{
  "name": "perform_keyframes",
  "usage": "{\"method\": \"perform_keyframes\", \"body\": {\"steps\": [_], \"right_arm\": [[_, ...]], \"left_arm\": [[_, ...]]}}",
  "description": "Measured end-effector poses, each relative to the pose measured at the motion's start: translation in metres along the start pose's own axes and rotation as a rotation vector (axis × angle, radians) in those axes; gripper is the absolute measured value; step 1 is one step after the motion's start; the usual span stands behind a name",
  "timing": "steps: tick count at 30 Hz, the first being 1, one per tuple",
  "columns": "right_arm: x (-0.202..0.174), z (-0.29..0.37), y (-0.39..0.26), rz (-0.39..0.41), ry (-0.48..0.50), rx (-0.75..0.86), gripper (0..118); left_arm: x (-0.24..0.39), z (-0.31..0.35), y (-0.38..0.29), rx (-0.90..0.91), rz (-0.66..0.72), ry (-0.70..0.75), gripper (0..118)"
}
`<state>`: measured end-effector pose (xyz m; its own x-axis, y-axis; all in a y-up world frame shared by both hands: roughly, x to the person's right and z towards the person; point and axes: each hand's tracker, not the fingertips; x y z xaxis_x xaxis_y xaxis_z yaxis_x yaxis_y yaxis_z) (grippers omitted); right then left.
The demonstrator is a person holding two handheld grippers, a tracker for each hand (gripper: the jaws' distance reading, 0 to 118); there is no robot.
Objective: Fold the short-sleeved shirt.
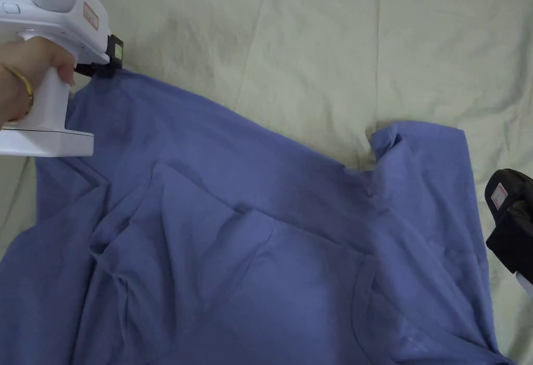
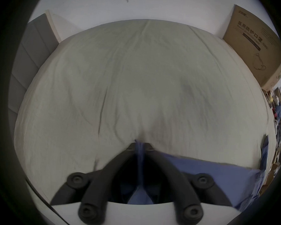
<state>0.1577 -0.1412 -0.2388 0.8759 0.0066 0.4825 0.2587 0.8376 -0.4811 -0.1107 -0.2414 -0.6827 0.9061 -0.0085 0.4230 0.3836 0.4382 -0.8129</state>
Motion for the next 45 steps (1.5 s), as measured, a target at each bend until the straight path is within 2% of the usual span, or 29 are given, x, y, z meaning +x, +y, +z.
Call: {"method": "perform_keyframes", "body": {"steps": [3, 10, 11, 12, 13, 14, 15, 16, 17, 20, 23, 25, 28, 31, 32, 34, 36, 37, 38, 40, 42, 45], "right_arm": [[0.004, 0.005, 0.004, -0.03, 0.006, 0.005, 0], [0.016, 0.01, 0.034, -0.071, -0.008, -0.02, 0], [0.02, 0.006, 0.039, -0.069, -0.016, -0.075, 2], [0.015, -0.002, 0.03, -0.06, -0.022, -0.132, 10], [0.017, -0.007, 0.03, -0.055, -0.005, -0.152, 29], [0.02, -0.014, 0.029, -0.042, 0.034, -0.19, 68], [0.022, -0.02, 0.027, -0.031, 0.031, -0.249, 95], [0.022, -0.029, 0.024, -0.035, 0.024, -0.304, 109], [0.022, -0.037, 0.019, -0.028, 0.033, -0.358, 115], [0.023, -0.063, 0.002, -0.046, -0.012, -0.486, 114], [0.026, -0.091, -0.022, -0.122, -0.068, -0.573, 114], [0.028, -0.107, -0.035, -0.168, -0.1, -0.651, 110], [0.029, -0.111, -0.039, -0.203, -0.123, -0.642, 87], [0.029, -0.11, -0.04, -0.225, -0.136, -0.677, 49], [0.079, -0.092, -0.052, -0.245, -0.136, -0.687, 42], [0.08, -0.089, -0.051, -0.298, -0.102, -0.682, 40], [0.083, -0.102, -0.064, -0.266, -0.111, -0.685, 39], [0.083, -0.103, -0.064, -0.253, -0.102, -0.681, 31], [0.085, -0.102, -0.064, -0.239, -0.11, -0.674, 6], [0.09, -0.11, -0.06, -0.263, -0.098, -0.677, 4], [0.095, -0.102, -0.05, -0.217, -0.054, -0.649, 4], [0.089, -0.065, -0.019, -0.225, 0.057, -0.561, 3]], "left_arm": [[0.002, 0.022, -0.004, 0.06, -0.012, -0.021, 0], [0.001, 0.118, -0.007, 0.246, 0.007, -0.097, 0], [0.0, 0.132, -0.009, 0.257, 0.004, -0.094, 0], [0.0, 0.144, -0.011, 0.271, 0.002, -0.091, 0], [0.001, 0.153, -0.012, 0.284, 0.0, -0.09, 0], [0.001, 0.162, -0.015, 0.292, 0.002, -0.085, 0], [0.001, 0.17, -0.017, 0.299, 0.006, -0.082, 0], [0.001, 0.177, -0.02, 0.307, 0.009, -0.083, 0], [0.0, 0.178, -0.021, 0.312, 0.01, -0.082, 0], [0.003, 0.19, -0.029, 0.319, 0.014, -0.08, 0], [0.006, 0.194, -0.034, 0.321, 0.015, -0.07, 0], [0.008, 0.197, -0.037, 0.323, 0.017, -0.066, 0], [0.01, 0.199, -0.039, 0.325, 0.023, -0.058, 0], [0.011, 0.196, -0.041, 0.319, 0.028, -0.052, 0], [0.011, 0.194, -0.042, 0.316, 0.033, -0.05, 0], [0.011, 0.191, -0.044, 0.308, 0.044, -0.044, 0], [0.011, 0.187, -0.046, 0.299, 0.054, -0.041, 0], [0.013, 0.19, -0.05, 0.297, 0.058, -0.038, 0], [0.014, 0.189, -0.052, 0.293, 0.065, -0.034, 0], [0.013, 0.191, -0.056, 0.288, 0.075, -0.028, 0], [0.009, 0.196, -0.057, 0.297, 0.089, -0.024, 0], [0.0, 0.216, -0.06, 0.339, 0.139, -0.047, 0]]}}
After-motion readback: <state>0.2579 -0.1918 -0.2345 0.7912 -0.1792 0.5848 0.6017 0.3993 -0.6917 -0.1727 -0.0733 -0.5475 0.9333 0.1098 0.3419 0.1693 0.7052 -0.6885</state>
